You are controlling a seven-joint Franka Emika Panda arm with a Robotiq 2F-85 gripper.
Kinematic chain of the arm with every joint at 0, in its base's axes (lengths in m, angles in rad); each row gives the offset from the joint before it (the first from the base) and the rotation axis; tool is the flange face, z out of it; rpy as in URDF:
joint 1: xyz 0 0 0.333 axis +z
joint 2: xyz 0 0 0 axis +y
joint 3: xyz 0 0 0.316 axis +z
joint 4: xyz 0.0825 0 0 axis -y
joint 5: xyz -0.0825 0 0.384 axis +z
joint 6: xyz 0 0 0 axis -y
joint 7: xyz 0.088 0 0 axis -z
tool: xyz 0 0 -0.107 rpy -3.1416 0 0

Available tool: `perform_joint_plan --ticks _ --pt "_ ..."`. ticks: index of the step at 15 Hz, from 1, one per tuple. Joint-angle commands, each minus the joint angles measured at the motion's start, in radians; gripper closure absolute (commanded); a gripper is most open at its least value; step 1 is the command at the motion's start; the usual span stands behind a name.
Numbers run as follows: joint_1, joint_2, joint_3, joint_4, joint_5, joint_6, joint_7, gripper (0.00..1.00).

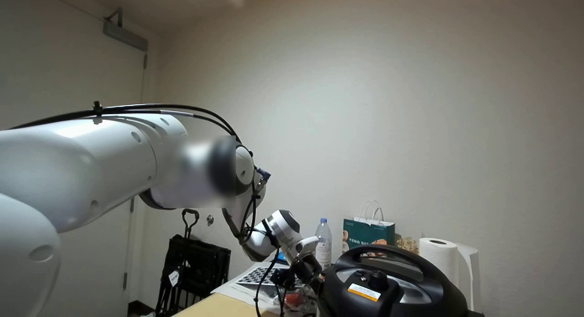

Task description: Move the cable of the cooker closer to the cooker

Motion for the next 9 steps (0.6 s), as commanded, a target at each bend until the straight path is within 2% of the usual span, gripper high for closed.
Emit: perform_joint_plan --ticks 1,3,4,5,7,8,9 --pt "0.065 0.019 -0.009 0.020 0.037 -0.087 0.171 0.17" --pt "0.091 0.033 -0.004 0.024 0.043 -0.131 0.252 0.05" --pt "0.104 0.038 -0.006 0.024 0.023 -0.142 0.248 0.02" --pt "0.092 0.026 0.005 0.014 0.017 -0.115 0.216 0.18" --pt "0.108 0.036 0.005 0.016 0.015 -0.128 0.236 0.07" --pt "0.089 0.042 0.009 0.027 0.036 -0.111 0.255 0.00" --pt "0.078 0.051 0.004 0.037 0.038 -0.074 0.294 0.00"
